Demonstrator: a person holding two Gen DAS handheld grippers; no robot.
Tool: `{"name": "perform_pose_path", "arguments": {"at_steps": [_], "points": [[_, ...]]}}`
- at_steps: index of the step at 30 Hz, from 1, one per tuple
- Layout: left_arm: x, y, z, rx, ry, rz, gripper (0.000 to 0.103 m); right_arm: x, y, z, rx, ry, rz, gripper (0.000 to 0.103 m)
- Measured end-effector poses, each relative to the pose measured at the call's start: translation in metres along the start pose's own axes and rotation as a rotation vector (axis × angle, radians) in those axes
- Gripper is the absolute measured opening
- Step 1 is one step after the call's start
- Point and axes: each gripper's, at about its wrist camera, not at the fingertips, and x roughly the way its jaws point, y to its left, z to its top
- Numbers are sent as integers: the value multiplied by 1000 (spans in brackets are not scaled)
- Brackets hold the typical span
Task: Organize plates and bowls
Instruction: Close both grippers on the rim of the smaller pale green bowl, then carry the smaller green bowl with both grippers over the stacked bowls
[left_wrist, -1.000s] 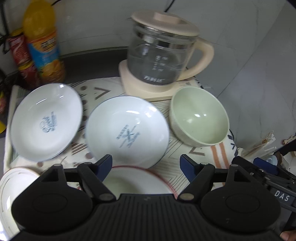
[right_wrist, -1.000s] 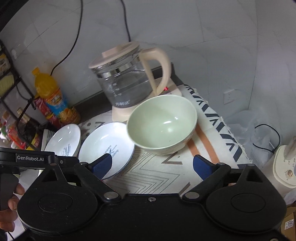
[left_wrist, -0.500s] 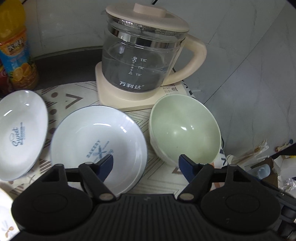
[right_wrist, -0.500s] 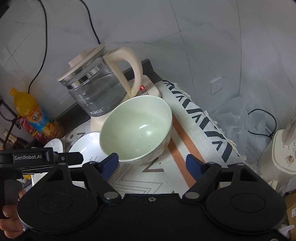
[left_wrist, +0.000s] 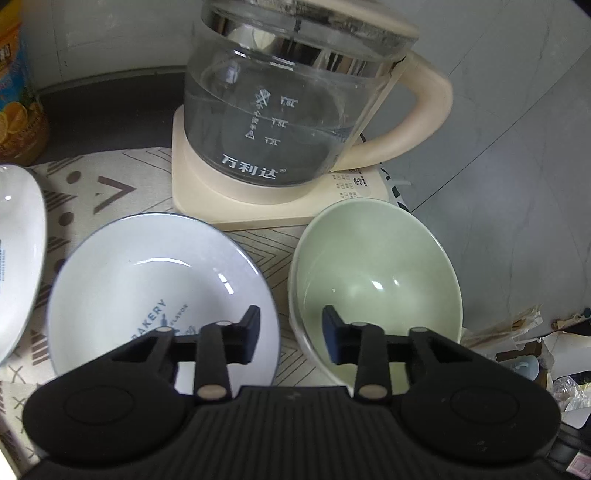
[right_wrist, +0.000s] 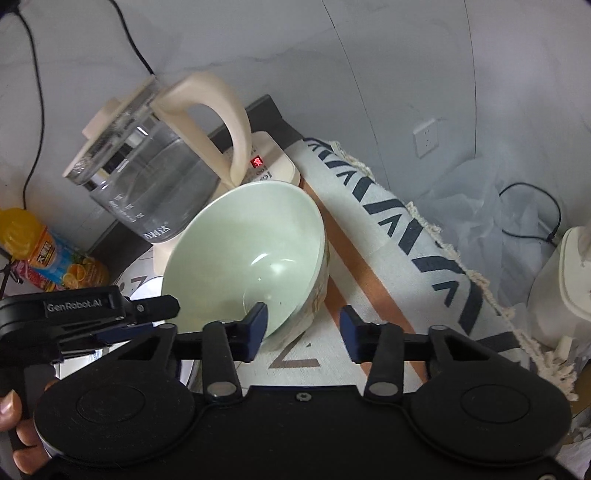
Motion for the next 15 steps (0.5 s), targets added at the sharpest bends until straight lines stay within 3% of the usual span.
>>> {"name": "perform_pose_path", "arguments": {"at_steps": [3, 6, 15], "points": [[8, -1, 2, -15, 2, 22, 18, 11, 1, 2, 2, 17, -7, 38], [14, 0, 2, -40, 18, -3, 11, 20, 1, 3, 6, 35, -7, 33], [6, -8, -2, -27, -7, 14, 8, 26, 5, 3, -16, 40, -17, 27]]}}
